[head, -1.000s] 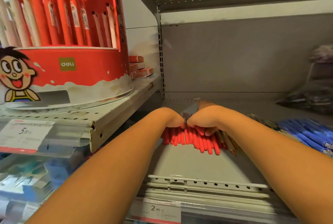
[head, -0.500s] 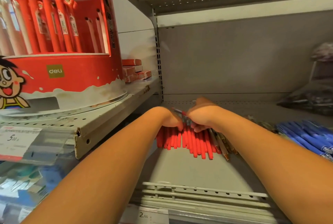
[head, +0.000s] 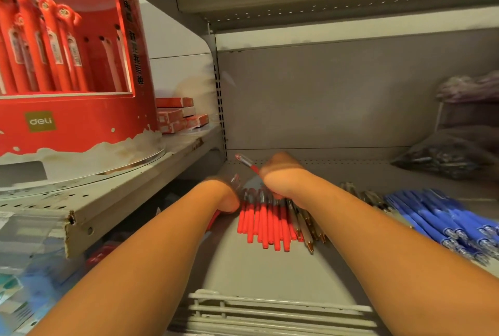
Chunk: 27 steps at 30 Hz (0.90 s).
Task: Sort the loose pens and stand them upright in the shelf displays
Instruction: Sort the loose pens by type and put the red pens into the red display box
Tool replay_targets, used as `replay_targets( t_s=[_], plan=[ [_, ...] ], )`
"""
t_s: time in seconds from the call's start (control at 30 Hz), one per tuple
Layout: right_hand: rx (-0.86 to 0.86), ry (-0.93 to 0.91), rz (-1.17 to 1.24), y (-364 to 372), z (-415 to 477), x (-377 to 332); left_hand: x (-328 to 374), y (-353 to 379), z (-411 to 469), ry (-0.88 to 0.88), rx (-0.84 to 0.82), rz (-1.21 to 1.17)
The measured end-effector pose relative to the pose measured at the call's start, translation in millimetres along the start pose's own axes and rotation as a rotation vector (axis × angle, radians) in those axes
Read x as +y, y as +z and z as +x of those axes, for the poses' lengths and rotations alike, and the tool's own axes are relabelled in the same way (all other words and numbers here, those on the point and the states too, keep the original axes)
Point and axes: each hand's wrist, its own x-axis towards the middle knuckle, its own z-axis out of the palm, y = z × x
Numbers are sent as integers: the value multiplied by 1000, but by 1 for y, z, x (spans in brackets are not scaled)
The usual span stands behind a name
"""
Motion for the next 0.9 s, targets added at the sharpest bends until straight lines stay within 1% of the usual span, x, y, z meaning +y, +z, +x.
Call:
replay_targets(
  t_s=[0.07, 0.13, 0.17, 0.23, 0.27, 0.33, 0.4, 0.43, 0.5, 0.57, 0.67, 0.77, 0.9],
  plan=[
    [1, 4, 30, -2, 2, 2, -5, 1, 4, 20, 77, -54],
    [-1, 4, 107, -3, 4, 3, -11, 2, 7, -11, 147, -156],
    [2, 10, 171, -3, 5, 4, -16, 4, 10, -38, 186, -220],
    [9, 45, 345, -3, 4, 5, -21, 4, 15, -95, 251, -418],
    [10, 54, 438, -4, 3, 4, -21, 3, 16, -98, 289, -507],
    [17, 35, 609, -7, -2, 2, -17, -3, 14, -27, 385, -663],
    [12, 3, 759, -12, -9, -2, -4, -9, 3, 126, 450, -841],
    [9, -11, 825, -15, -13, -3, 3, -12, -6, 213, 447, -959],
    [17, -36, 955, -24, -19, -5, 18, -15, -23, 359, 385, -1185],
    [27, -70, 1097, -35, -27, -2, 31, -17, -38, 471, 306, -1338],
    [48, -113, 1216, -56, -44, 16, 45, -22, -55, 570, 218, -1432],
    [76, -145, 1262, -75, -66, 38, 63, -23, -68, 623, 205, -1463],
    [179, -181, 1319, -102, -96, 67, 107, -20, -89, 736, 129, -1603]
  ],
)
